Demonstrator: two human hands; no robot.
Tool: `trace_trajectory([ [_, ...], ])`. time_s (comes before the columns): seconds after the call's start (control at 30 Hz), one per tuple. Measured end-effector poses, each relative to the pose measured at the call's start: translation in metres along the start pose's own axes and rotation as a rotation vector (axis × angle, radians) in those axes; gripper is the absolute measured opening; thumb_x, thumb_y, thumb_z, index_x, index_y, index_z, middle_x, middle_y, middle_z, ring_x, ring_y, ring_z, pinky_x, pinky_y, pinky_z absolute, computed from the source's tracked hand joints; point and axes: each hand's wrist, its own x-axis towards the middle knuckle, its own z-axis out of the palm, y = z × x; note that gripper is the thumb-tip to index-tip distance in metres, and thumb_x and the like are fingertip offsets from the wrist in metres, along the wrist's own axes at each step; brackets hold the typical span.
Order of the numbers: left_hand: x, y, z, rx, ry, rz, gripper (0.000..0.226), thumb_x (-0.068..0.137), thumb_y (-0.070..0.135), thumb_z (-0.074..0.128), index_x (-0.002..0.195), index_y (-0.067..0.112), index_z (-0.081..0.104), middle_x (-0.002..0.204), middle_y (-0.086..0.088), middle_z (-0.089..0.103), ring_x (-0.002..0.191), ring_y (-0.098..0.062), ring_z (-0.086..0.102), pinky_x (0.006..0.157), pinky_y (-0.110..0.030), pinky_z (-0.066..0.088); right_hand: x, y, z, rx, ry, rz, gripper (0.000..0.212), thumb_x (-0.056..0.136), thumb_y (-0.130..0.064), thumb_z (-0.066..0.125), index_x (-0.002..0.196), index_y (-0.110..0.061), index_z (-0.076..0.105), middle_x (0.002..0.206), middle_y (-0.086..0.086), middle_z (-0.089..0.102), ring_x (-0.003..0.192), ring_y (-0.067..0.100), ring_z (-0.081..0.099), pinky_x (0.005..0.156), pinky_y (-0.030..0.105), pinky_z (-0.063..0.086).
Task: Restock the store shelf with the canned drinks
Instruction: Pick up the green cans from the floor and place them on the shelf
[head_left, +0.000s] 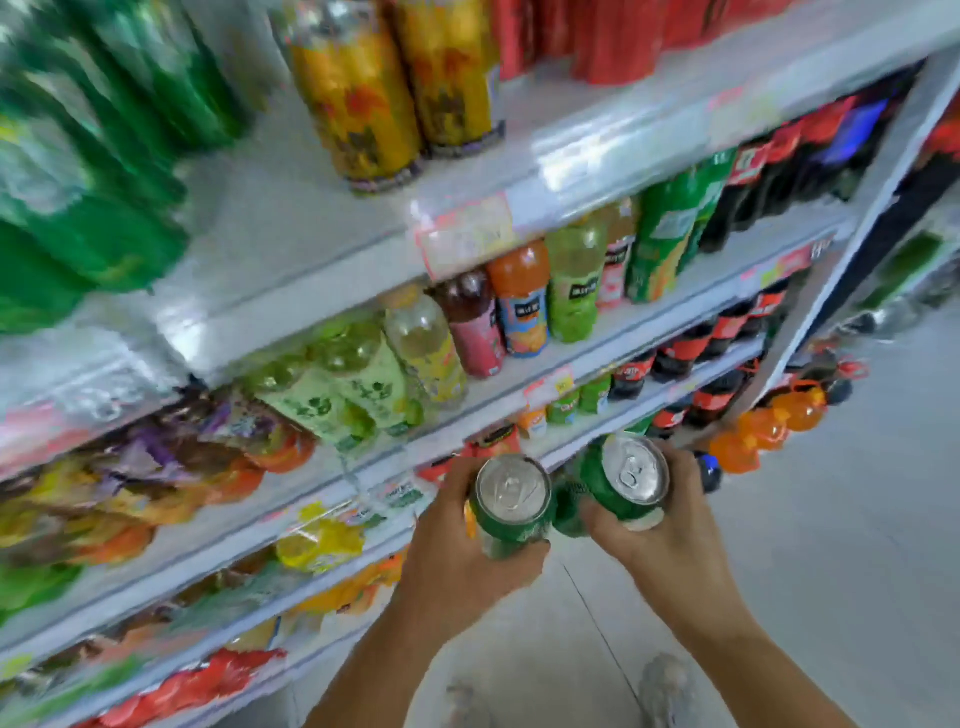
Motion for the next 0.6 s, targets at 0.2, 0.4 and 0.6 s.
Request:
trace_trajectory([
  [0.2,-0.042,0.074,-0.09,-0.105,0.217,0.149,0.058,0.053,0.044,0.078,0.104,0.048,0.051,0.101,0.028,0.064,0.092,0.006,0.06,0.069,-0.008,0.043,-0.023,-0.107,0.023,0.022,-0.173,-0.295,0.055,0.063,-0.038,0.084,0.109,-0.04,0.053,0.102,-0.019,0.066,0.097,-0.001,0.062,0.08,0.019,0.048],
  [0.4,-0.059,0.102,-0.162,-0.199,0.437,0.238,0.057,0.059,0.04,0.082,0.102,0.06,0.051,0.1,0.042,0.061,0.09,0.016,0.06,0.069,-0.003,0.045,-0.021,-0.198,0.058,0.022,-0.248,-0.53,0.046,0.075,-0.012,0.079,0.103,-0.036,0.051,0.089,-0.029,0.062,0.084,-0.01,0.06,0.066,0.004,0.044],
  [0.6,-0.048,0.097,-0.217,-0.159,0.605,0.29,0.056,0.069,0.031,0.084,0.111,0.046,0.051,0.097,0.04,0.063,0.088,0.015,0.061,0.068,-0.004,0.046,0.005,-0.251,0.103,-0.008,-0.26,-0.657,0.055,0.072,-0.028,0.082,0.118,-0.03,0.051,0.107,-0.018,0.061,0.099,-0.003,0.059,0.083,0.015,0.048],
])
